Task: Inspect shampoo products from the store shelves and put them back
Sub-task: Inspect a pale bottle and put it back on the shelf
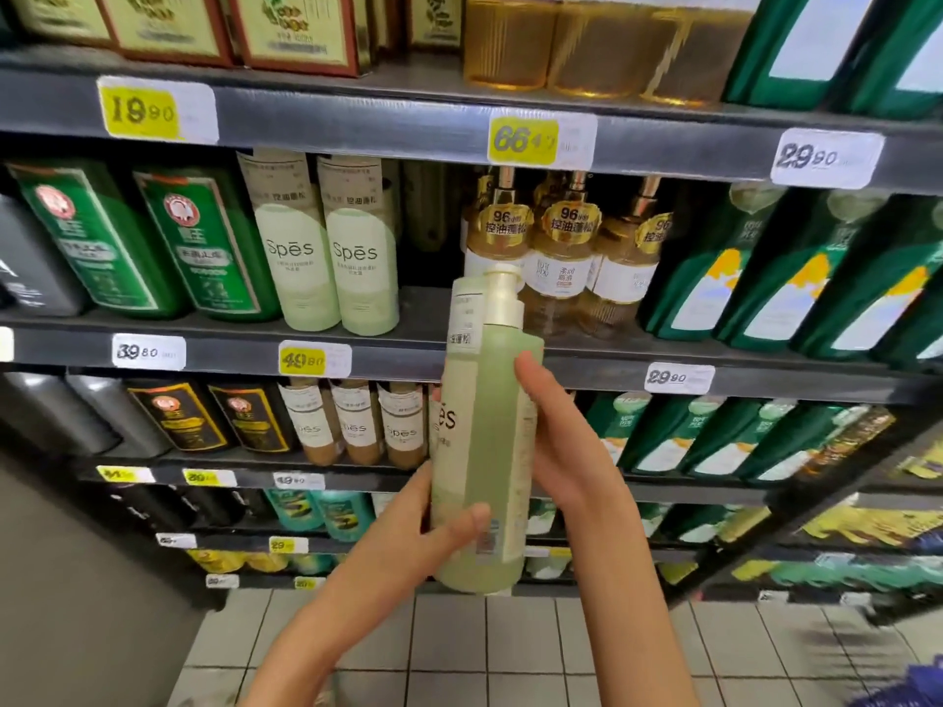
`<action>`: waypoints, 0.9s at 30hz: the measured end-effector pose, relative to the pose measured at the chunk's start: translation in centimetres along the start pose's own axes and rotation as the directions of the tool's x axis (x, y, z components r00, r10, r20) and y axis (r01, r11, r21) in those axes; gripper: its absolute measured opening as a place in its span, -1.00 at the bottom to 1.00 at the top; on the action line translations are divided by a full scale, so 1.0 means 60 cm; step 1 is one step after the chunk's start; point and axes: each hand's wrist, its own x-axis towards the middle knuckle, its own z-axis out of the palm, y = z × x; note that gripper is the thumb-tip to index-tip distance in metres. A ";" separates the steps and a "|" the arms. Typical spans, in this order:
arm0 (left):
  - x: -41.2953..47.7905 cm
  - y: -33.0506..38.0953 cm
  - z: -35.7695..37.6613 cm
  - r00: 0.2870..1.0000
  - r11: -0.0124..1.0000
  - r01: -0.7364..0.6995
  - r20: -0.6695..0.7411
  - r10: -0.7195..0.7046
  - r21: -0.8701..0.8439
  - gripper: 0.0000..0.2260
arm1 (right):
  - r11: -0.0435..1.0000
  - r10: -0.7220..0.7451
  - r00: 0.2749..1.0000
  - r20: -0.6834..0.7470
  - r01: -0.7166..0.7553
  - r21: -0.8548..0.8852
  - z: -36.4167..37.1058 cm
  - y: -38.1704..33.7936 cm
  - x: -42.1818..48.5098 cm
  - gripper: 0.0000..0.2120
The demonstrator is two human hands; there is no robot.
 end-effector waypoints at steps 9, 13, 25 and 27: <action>0.010 -0.046 0.041 0.889 0.969 -0.005 -0.443 0.117 0.246 -0.49 | 0.953 0.000 0.972 -0.235 -0.071 -0.296 0.022 0.014 0.010 -0.52; -0.002 -0.044 0.001 0.993 0.965 -0.023 -0.116 -0.008 -0.261 -0.41 | 0.977 0.207 0.978 -0.020 -0.208 -0.055 0.010 0.020 0.004 -0.52; 0.012 -0.041 -0.010 0.969 0.999 0.038 -0.244 -0.045 -0.032 -0.46 | 0.995 0.059 0.964 -0.260 -0.077 -0.061 0.032 0.032 0.018 -0.72; 0.023 -0.036 0.004 0.919 0.976 0.048 -0.391 0.040 0.212 -0.48 | 0.994 0.058 0.946 -0.320 -0.083 -0.066 0.035 0.038 0.020 -0.78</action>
